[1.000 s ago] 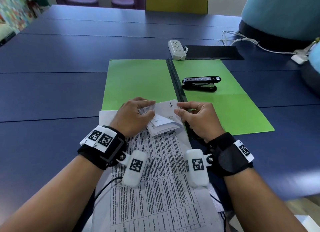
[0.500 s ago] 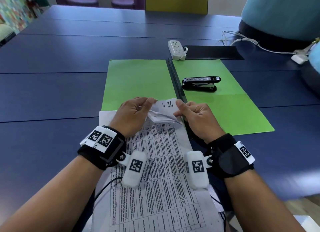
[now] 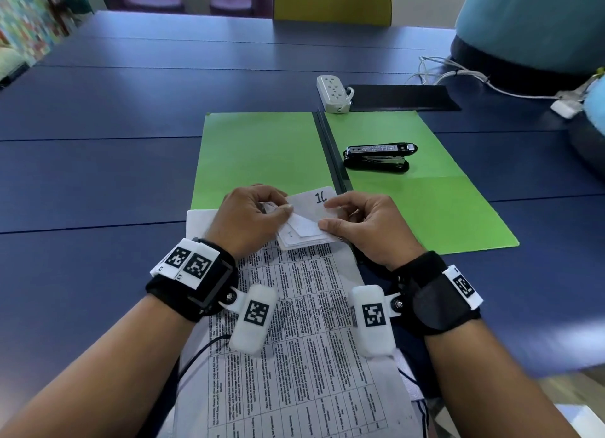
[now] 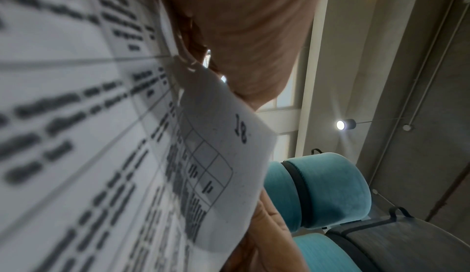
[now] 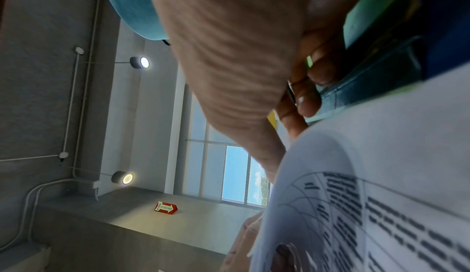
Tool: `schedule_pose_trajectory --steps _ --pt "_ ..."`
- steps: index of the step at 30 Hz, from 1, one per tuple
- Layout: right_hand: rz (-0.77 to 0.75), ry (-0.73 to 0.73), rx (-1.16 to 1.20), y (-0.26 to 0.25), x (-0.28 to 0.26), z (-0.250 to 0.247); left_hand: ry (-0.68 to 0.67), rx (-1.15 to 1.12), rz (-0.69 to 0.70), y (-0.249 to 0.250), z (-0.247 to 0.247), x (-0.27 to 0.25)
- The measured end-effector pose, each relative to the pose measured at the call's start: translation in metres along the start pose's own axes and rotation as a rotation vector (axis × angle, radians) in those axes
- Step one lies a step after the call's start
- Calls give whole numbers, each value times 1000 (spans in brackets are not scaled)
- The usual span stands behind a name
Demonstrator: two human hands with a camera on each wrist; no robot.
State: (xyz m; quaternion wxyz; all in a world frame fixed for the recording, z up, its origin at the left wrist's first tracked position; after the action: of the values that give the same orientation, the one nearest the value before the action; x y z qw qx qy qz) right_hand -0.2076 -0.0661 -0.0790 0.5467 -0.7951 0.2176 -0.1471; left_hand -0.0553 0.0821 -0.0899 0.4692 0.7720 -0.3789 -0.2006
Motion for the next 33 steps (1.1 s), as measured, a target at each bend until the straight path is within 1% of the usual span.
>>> schedule_pose_trajectory --steps 6,19,22,33 --pt "14 46 23 2 3 -1 -90 117 -16 6 -2 -2" --pt "29 73 25 -1 1 -1 -83 135 -24 7 -1 -2" --pt "13 103 37 -1 1 -2 -80 138 -23 7 -1 -3" --pt "43 137 46 0 1 -1 -64 134 -21 7 0 -3"
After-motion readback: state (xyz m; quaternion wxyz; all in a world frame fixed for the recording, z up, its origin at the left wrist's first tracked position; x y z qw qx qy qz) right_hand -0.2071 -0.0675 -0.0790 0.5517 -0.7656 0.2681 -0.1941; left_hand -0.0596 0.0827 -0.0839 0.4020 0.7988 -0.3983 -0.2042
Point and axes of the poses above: each hand's wrist, its own x-axis towards the middle knuckle, its own z-axis out of the palm, y = z × x, the point moved 1 cm from there along x, towards the middle knuckle, and after that the axes turned 6 degrees about -y, right-handed, at the moved point
